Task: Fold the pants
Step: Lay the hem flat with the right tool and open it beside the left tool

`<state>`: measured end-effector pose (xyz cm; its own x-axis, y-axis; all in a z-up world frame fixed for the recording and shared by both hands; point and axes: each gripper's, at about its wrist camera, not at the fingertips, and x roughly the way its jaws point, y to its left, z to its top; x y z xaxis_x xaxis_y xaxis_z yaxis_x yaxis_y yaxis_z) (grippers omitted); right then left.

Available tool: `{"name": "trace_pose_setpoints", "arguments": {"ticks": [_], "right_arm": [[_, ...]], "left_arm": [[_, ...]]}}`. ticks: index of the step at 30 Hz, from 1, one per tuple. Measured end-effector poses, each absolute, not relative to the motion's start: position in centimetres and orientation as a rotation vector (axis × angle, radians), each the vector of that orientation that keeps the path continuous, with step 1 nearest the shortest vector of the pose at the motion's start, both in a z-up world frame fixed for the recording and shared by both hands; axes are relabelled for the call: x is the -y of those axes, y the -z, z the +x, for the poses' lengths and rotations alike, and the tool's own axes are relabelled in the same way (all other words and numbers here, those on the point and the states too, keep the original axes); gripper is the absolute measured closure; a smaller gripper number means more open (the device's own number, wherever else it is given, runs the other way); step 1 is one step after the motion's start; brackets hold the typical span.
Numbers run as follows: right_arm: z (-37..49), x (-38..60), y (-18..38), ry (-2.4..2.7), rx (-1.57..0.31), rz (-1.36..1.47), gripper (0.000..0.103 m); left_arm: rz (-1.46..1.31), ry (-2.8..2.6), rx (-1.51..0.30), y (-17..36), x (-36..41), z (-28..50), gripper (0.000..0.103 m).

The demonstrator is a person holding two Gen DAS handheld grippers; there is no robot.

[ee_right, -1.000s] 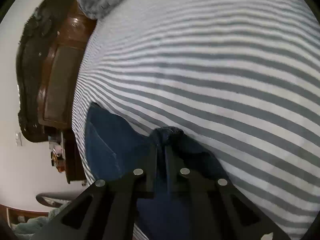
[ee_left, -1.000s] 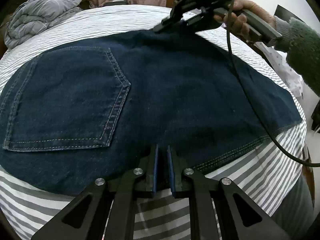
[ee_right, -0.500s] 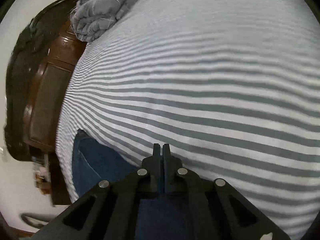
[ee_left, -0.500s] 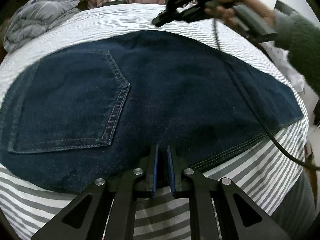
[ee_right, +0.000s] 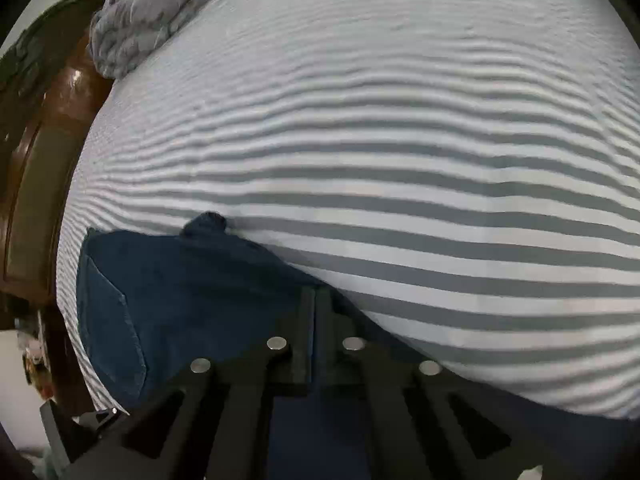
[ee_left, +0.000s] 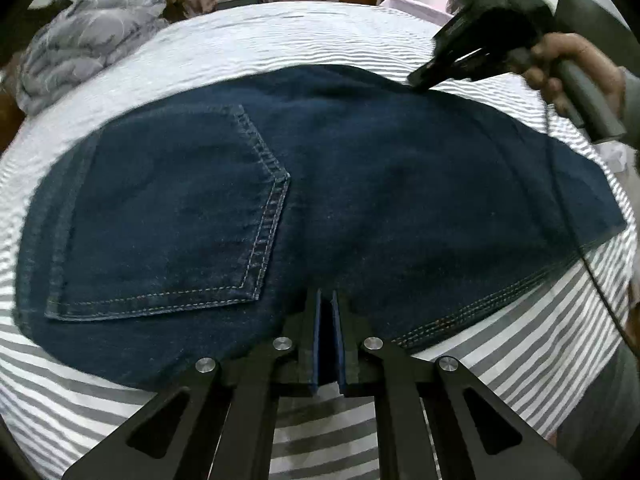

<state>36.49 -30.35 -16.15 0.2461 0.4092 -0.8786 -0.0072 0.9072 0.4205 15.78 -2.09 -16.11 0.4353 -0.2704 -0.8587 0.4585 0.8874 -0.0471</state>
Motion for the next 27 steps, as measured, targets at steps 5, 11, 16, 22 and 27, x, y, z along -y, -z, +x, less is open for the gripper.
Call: {"name": "trace_pose_setpoints", "arguments": {"ticks": [5, 11, 16, 22, 27], "right_arm": [[31.3, 33.1, 13.8, -0.263, -1.253, 0.358, 0.091], [22.7, 39.1, 13.3, -0.126, -1.229, 0.388, 0.083], [15.4, 49.7, 13.1, 0.101, -1.164, 0.539, 0.077], [10.1, 62.3, 12.5, 0.366, -1.103, 0.600, 0.064], [6.4, 67.5, 13.3, 0.388, -1.036, 0.773, 0.064]], "left_arm": [[0.184, 0.483, -0.978, 14.5, 4.4, 14.8, 0.093], [0.252, 0.522, -0.982, 15.4, 8.0, 14.1, 0.093], [0.321, 0.495, -0.955, 16.9, 9.3, 14.0, 0.089], [0.328, 0.444, -0.987, 15.9, 9.9, 14.9, 0.087], [0.319, 0.465, -0.951, 13.5, 11.2, 14.1, 0.087]]}}
